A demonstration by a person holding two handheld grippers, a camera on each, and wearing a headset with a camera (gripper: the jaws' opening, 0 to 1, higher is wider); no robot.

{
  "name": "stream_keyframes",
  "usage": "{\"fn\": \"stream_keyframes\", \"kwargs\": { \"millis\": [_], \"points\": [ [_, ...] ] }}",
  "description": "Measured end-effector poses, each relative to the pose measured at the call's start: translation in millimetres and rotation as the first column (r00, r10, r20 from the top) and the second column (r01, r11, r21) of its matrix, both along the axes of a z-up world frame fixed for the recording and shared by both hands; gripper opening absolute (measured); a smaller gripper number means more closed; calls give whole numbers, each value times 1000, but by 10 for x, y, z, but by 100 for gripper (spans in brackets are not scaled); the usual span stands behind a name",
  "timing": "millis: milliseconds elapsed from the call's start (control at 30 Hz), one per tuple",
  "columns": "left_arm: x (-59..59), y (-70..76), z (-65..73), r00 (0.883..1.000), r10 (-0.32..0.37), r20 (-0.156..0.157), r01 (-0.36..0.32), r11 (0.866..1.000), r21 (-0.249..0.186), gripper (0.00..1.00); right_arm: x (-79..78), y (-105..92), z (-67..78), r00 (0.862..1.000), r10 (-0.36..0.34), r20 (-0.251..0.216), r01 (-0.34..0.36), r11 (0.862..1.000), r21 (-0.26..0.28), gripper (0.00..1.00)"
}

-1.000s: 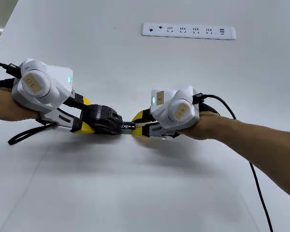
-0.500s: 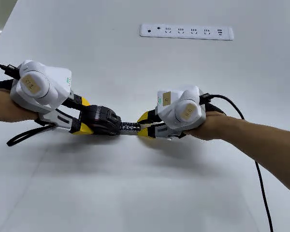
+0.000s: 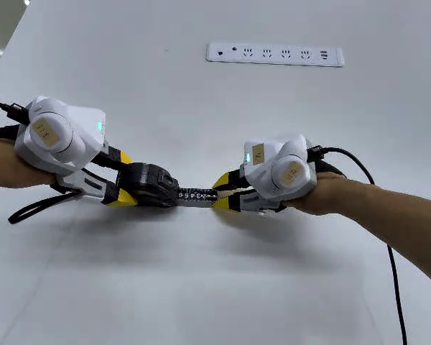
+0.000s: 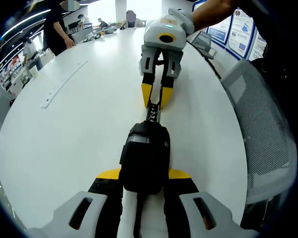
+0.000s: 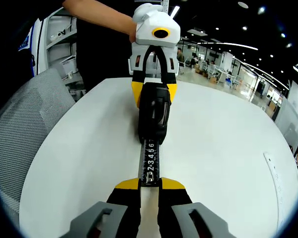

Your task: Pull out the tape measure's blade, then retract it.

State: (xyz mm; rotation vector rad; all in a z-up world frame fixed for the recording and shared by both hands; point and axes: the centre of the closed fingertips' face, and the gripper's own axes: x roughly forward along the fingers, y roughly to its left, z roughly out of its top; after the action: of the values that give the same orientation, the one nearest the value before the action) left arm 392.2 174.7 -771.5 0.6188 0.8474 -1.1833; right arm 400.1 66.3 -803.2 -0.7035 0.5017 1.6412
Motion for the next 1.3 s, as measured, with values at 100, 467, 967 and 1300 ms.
{"fn": "stream_keyframes", "kwargs": {
  "millis": [100,467,967,1300],
  "points": [
    [0,0,1,1000,2,-1,-2,1000,-2,26,-3,-22,-1,1000,-5,-2,5,1000,1,8],
    [2,-3,1,1000,-1,-6,1,1000,-2,26,8,-119,-9,1000,-8,3,8,1000,-1,8],
    [1,-9,-3,1000,-3,-9,3,1000,4,26,49,-359,-13,1000,-12,8,12,1000,-15,8],
    [-4,-8,-6,1000,-2,-13,2,1000,8,26,77,-530,-7,1000,-16,11,16,999,-28,8]
  ]
}}
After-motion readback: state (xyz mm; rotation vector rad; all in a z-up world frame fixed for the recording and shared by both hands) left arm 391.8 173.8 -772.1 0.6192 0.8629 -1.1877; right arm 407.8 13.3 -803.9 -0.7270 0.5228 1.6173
